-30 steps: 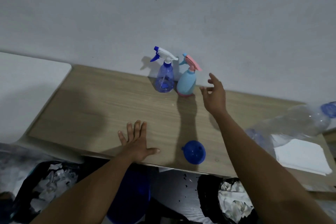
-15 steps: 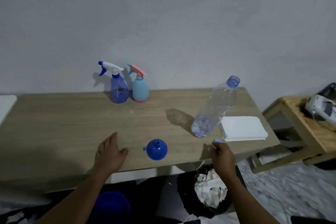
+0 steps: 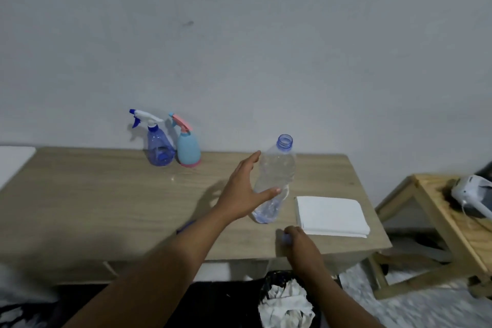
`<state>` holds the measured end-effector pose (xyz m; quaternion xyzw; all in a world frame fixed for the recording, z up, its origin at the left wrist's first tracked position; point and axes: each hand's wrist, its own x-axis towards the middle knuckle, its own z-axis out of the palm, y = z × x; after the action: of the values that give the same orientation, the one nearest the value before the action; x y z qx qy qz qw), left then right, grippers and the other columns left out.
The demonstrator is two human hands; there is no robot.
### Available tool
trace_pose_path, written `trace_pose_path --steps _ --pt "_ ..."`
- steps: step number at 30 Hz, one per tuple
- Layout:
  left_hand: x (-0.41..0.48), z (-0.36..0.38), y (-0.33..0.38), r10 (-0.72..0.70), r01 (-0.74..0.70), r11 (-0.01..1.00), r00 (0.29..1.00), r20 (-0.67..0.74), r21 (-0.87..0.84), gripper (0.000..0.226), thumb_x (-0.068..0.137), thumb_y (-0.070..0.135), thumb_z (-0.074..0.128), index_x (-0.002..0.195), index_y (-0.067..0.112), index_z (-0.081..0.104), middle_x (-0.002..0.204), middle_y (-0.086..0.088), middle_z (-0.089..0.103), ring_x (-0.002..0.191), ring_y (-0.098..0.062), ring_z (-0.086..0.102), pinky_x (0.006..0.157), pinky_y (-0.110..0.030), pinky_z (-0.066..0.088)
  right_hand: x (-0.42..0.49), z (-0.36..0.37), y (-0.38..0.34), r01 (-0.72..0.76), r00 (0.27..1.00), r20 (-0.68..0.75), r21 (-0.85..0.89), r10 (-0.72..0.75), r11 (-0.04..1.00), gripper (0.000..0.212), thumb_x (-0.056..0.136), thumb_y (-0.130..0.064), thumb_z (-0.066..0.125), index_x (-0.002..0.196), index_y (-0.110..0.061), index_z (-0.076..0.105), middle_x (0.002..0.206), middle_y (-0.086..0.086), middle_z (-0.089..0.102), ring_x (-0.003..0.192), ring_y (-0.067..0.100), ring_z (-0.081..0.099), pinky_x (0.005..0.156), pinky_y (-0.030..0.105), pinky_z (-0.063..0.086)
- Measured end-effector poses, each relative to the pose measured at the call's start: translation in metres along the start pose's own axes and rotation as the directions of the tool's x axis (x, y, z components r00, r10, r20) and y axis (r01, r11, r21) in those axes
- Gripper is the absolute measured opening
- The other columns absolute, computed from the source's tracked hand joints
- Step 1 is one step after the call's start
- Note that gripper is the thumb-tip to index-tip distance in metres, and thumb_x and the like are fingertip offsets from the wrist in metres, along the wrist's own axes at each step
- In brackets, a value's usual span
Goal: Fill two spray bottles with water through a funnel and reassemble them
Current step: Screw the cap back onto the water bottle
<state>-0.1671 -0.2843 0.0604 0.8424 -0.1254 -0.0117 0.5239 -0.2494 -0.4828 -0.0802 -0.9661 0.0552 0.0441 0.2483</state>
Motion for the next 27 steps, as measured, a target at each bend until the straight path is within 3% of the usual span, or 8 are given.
trace_pose_path --steps 4,6,8,12,16,20,22,27 --pt "0.009 0.012 0.014 0.003 -0.004 1.0 0.999 -0.039 -0.03 0.103 0.065 0.053 0.085 0.149 0.044 0.026 0.145 0.016 0.045 0.127 -0.005 0.048 0.103 -0.036 0.047 0.022 -0.055 -0.016 0.071 0.959 -0.282 0.373 0.04 0.925 0.03 0.096 -0.015 0.062 0.125 -0.008 0.061 0.119 0.012 0.063 0.096 0.025 0.065 0.079 0.02 0.049" --pt "0.01 0.016 0.019 0.001 -0.004 0.999 0.998 -0.066 -0.042 0.096 0.071 0.041 0.086 0.149 0.041 0.03 0.137 0.012 0.052 0.12 -0.006 0.053 0.096 -0.032 0.049 0.037 -0.104 -0.038 0.187 0.93 -0.367 0.498 0.01 0.847 0.028 0.095 -0.011 0.065 0.123 -0.009 0.063 0.12 0.01 0.063 0.094 0.019 0.065 0.074 0.006 0.046" --pt "0.009 0.019 0.018 -0.007 0.002 0.999 0.994 -0.113 -0.047 0.088 0.075 0.031 0.085 0.147 0.039 0.035 0.13 0.01 0.059 0.115 -0.006 0.057 0.09 -0.03 0.051 0.047 -0.154 -0.062 0.326 0.905 -0.418 0.564 -0.078 0.759 0.027 0.096 -0.011 0.064 0.122 -0.013 0.064 0.121 0.005 0.062 0.095 0.009 0.065 0.076 0.007 0.049" --pt "0.008 0.021 0.015 -0.01 0.0 0.998 0.987 -0.16 -0.062 0.084 0.076 0.026 0.086 0.146 0.036 0.041 0.123 0.007 0.065 0.113 -0.007 0.06 0.092 -0.036 0.057 0.052 -0.223 -0.105 0.523 0.849 -0.357 0.467 -0.389 0.713 0.031 0.098 -0.018 0.062 0.129 -0.018 0.063 0.121 -0.008 0.062 0.101 -0.007 0.061 0.08 0.008 0.049" --pt "0.007 0.022 0.021 -0.026 0.015 0.998 0.981 -0.19 -0.06 0.083 0.077 0.025 0.085 0.147 0.034 0.041 0.119 0.008 0.067 0.112 -0.005 0.061 0.095 -0.038 0.055 0.06 -0.245 -0.121 0.643 0.766 -0.167 0.215 -0.621 0.735 0.034 0.1 -0.019 0.06 0.134 -0.02 0.061 0.123 -0.008 0.059 0.103 0.004 0.06 0.085 0.013 0.051" --pt "0.003 0.025 0.023 -0.025 0.01 0.997 0.981 -0.191 -0.078 0.085 0.08 0.023 0.082 0.149 0.038 0.035 0.129 0.002 0.063 0.121 -0.011 0.057 0.09 -0.032 0.057 0.071 -0.25 -0.127 0.679 0.734 -0.066 0.032 -0.676 0.734 0.033 0.1 -0.019 0.059 0.133 -0.023 0.063 0.127 -0.009 0.059 0.099 0.004 0.057 0.087 0.016 0.048" --pt "-0.001 0.025 0.021 -0.003 -0.016 0.996 0.98 -0.198 -0.091 0.086 0.081 0.02 0.081 0.148 0.045 0.033 0.13 0.0 0.062 0.123 -0.01 0.056 0.083 -0.027 0.059 0.075 -0.251 -0.126 0.686 0.728 -0.039 0.03 -0.685 0.727 0.032 0.1 -0.021 0.06 0.131 -0.023 0.064 0.125 -0.008 0.06 0.097 0.003 0.058 0.087 0.018 0.048" --pt "-0.008 0.022 0.012 0.029 -0.045 0.994 0.987 -0.16 -0.097 0.086 0.085 0.016 0.078 0.145 0.056 0.03 0.138 -0.001 0.057 0.116 0.004 0.059 0.088 -0.037 0.061 0.079 -0.255 -0.123 0.686 0.724 0.015 0.082 -0.689 0.723 0.03 0.1 -0.023 0.06 0.129 -0.022 0.064 0.119 -0.009 0.06 0.097 0.007 0.06 0.082 0.012 0.045"
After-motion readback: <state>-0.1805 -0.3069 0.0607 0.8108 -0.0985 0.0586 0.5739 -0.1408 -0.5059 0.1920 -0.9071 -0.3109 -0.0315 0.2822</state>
